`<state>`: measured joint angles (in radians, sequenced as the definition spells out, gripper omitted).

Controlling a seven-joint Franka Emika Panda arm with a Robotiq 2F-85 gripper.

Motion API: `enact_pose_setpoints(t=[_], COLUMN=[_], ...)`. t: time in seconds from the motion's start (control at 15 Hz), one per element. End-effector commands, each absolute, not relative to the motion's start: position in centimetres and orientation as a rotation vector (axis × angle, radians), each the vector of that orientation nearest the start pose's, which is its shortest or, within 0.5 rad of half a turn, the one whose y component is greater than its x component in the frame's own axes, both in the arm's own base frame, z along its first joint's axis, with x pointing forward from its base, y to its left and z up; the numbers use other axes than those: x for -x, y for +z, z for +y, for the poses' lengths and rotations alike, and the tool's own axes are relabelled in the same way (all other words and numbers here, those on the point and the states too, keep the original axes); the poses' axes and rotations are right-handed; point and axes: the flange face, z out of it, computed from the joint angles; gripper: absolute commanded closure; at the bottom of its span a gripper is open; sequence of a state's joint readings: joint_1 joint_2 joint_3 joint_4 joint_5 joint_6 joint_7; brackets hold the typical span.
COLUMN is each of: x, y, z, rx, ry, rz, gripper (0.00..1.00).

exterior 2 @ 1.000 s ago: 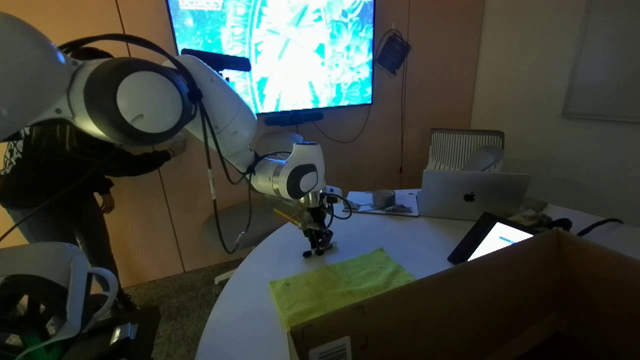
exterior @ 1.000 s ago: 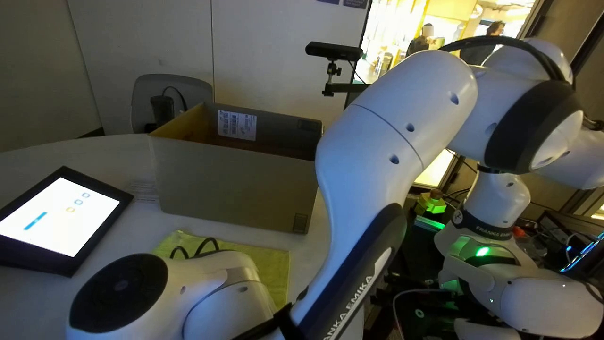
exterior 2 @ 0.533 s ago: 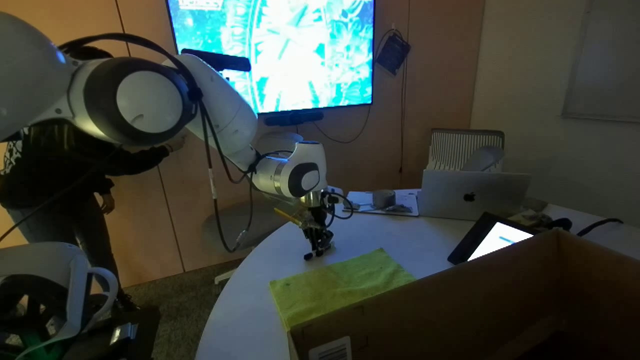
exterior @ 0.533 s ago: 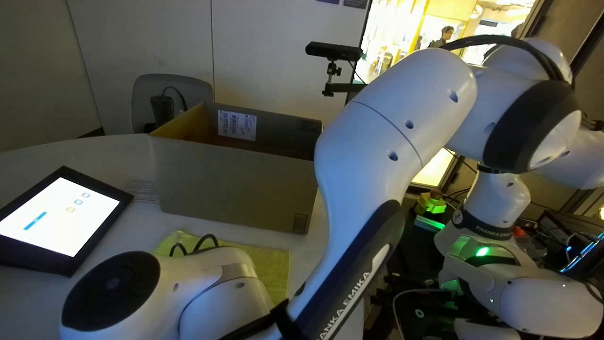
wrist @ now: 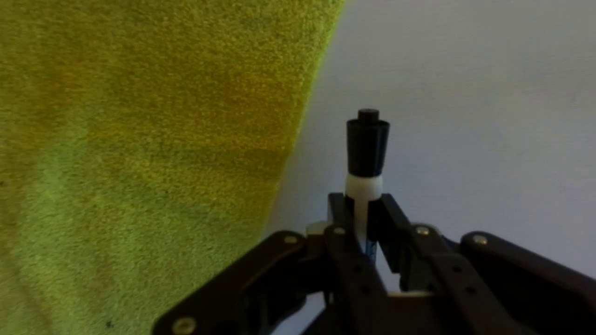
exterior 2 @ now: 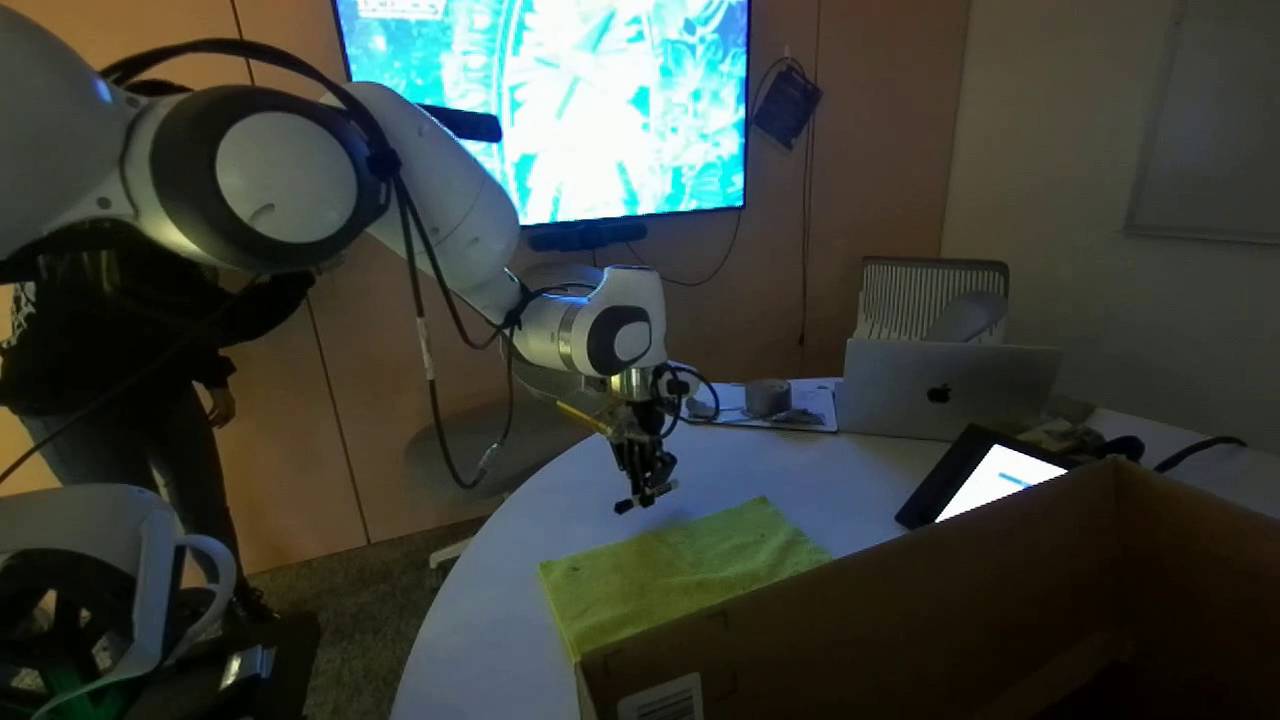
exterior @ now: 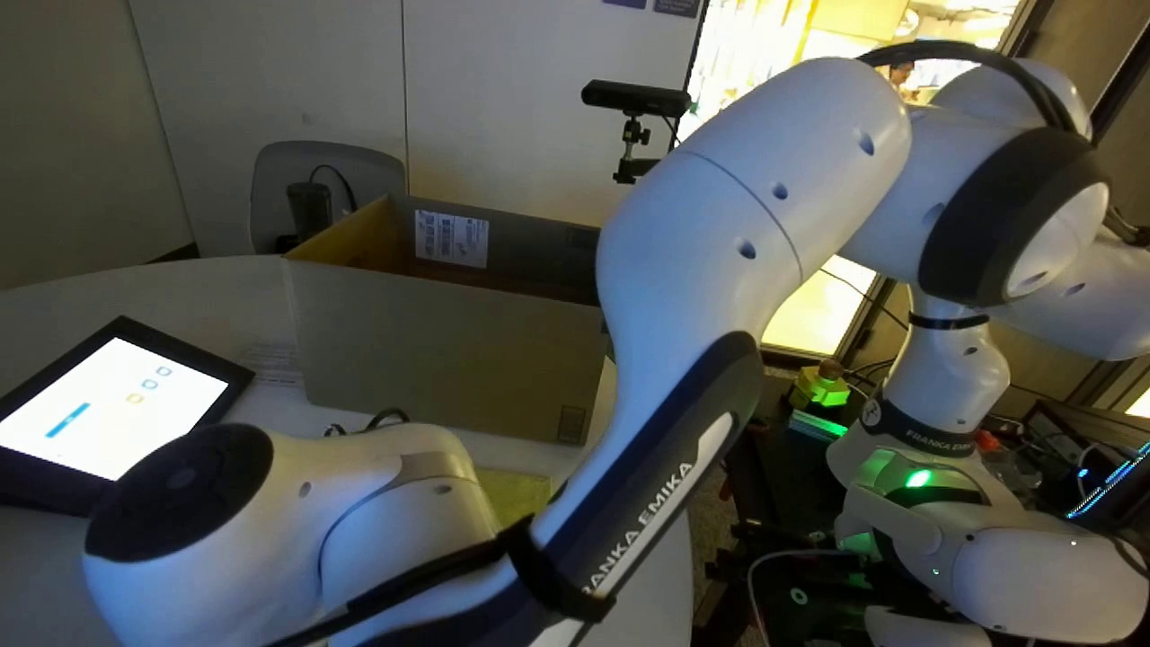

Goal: Pick up the marker and wrap it on the cloth, then put the cloth in the box

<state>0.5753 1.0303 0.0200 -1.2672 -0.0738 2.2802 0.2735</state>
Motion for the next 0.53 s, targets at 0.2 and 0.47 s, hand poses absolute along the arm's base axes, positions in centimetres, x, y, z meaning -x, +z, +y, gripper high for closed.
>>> enact_pose_setpoints(t=[0.2,0.47], x=[-63.1,-62.9], y=[17.3,16.7], z=[34.1,28.8], rx=[3.169,3.206], ry=[0.032,0.091], rz=[-0.425,-0.314], gripper=[0.94,0.94])
